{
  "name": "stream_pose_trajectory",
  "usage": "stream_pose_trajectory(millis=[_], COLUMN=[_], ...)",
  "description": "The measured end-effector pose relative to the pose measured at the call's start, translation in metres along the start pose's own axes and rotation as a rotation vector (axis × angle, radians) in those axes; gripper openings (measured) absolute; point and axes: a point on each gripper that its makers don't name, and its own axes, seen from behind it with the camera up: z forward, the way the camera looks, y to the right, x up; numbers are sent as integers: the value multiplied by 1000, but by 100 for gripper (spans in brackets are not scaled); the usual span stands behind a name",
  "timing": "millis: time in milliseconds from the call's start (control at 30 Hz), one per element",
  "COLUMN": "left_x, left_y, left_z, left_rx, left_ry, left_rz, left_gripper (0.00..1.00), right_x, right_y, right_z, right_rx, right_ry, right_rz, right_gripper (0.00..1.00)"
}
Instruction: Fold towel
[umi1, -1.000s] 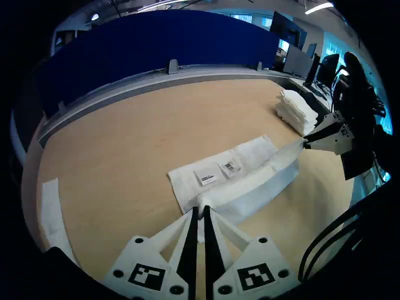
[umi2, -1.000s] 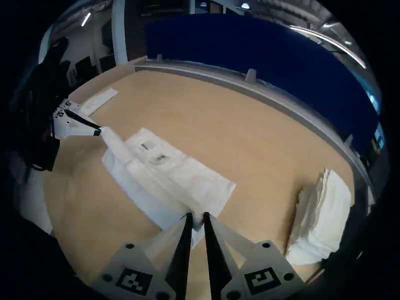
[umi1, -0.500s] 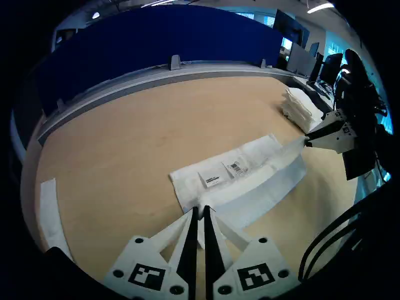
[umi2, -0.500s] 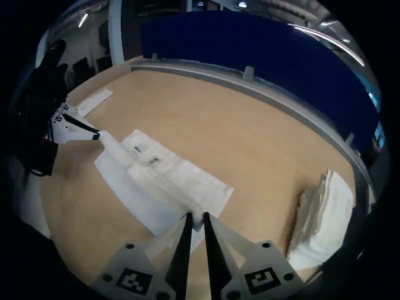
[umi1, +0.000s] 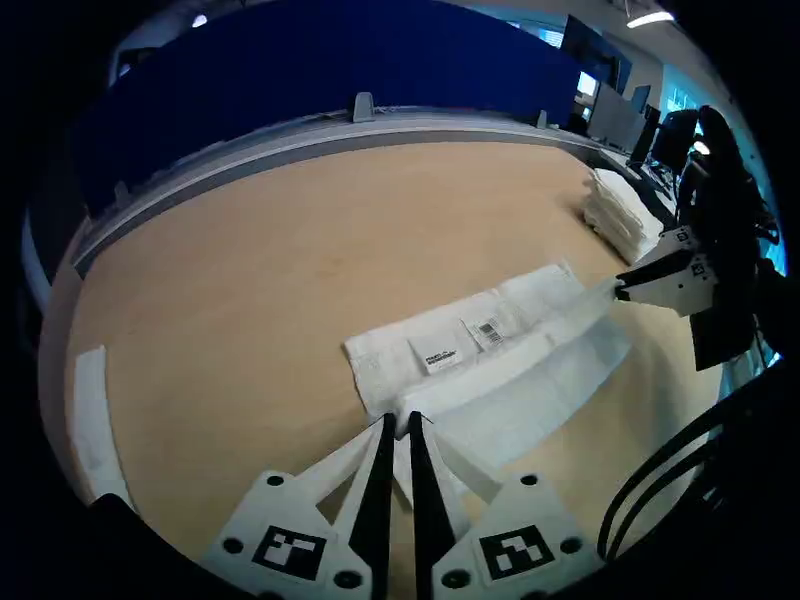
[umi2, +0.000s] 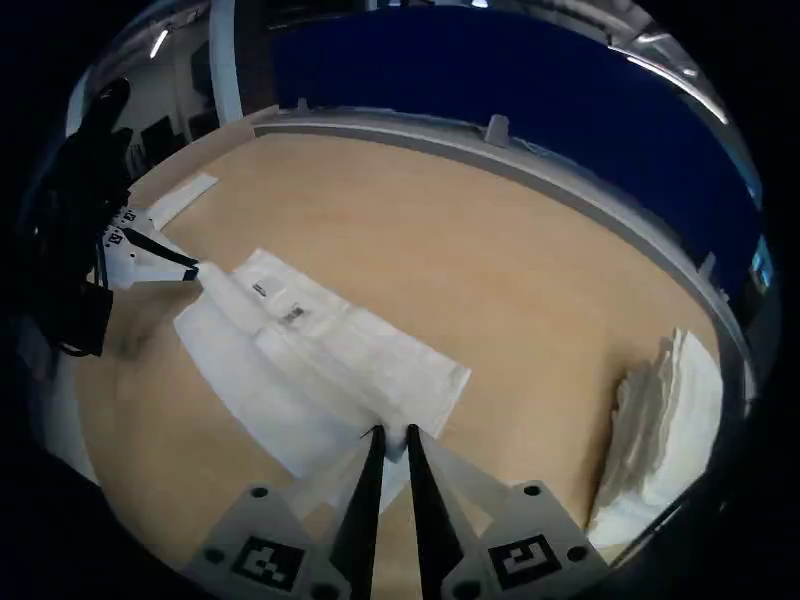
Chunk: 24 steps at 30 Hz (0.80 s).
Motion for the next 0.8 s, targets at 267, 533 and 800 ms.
stream_pose_trajectory(millis=[267, 533, 800], left_x=[-4, -3, 3], left_y=[-5, -8, -18], left_z=[10, 15, 15], left_rx=[15, 29, 50], left_ry=[-14, -14, -7], left_rz=[14, 34, 32], left_gripper=[15, 25, 60], right_x=[-6, 0, 5], right_y=[5, 16, 20], right_z=[7, 11, 11], right_rx=[-16, -61, -87], right_ry=[-16, -19, 1], right_rz=[-23, -88, -97], right_gripper=[22, 37, 79])
